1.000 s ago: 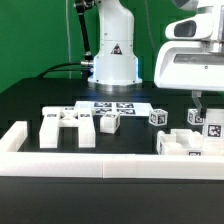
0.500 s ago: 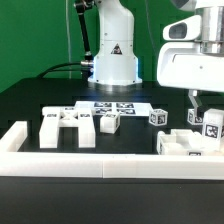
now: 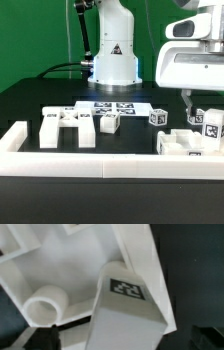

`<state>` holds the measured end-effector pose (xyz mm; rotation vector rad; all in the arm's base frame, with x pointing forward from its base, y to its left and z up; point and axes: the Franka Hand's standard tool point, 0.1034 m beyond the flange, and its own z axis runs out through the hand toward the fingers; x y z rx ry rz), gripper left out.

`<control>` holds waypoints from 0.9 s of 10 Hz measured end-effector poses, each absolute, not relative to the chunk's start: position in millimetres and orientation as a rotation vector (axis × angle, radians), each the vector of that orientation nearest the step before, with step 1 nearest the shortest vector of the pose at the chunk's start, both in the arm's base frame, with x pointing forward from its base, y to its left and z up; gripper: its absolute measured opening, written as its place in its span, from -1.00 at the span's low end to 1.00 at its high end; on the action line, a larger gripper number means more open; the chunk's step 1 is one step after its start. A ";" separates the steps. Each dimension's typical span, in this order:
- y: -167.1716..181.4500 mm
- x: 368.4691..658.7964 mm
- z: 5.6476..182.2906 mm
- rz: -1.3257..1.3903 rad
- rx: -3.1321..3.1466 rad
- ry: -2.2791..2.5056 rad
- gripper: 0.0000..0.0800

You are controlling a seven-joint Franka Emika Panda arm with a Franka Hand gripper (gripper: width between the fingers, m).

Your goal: Assemble chair

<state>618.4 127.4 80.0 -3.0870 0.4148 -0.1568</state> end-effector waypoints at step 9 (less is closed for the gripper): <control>128.0 619.2 81.3 -0.169 -3.074 -0.778 0.62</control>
Offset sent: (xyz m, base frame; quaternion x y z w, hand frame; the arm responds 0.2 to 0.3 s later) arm -0.0020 0.0028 -0.0004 0.0034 0.0127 -0.2243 0.9744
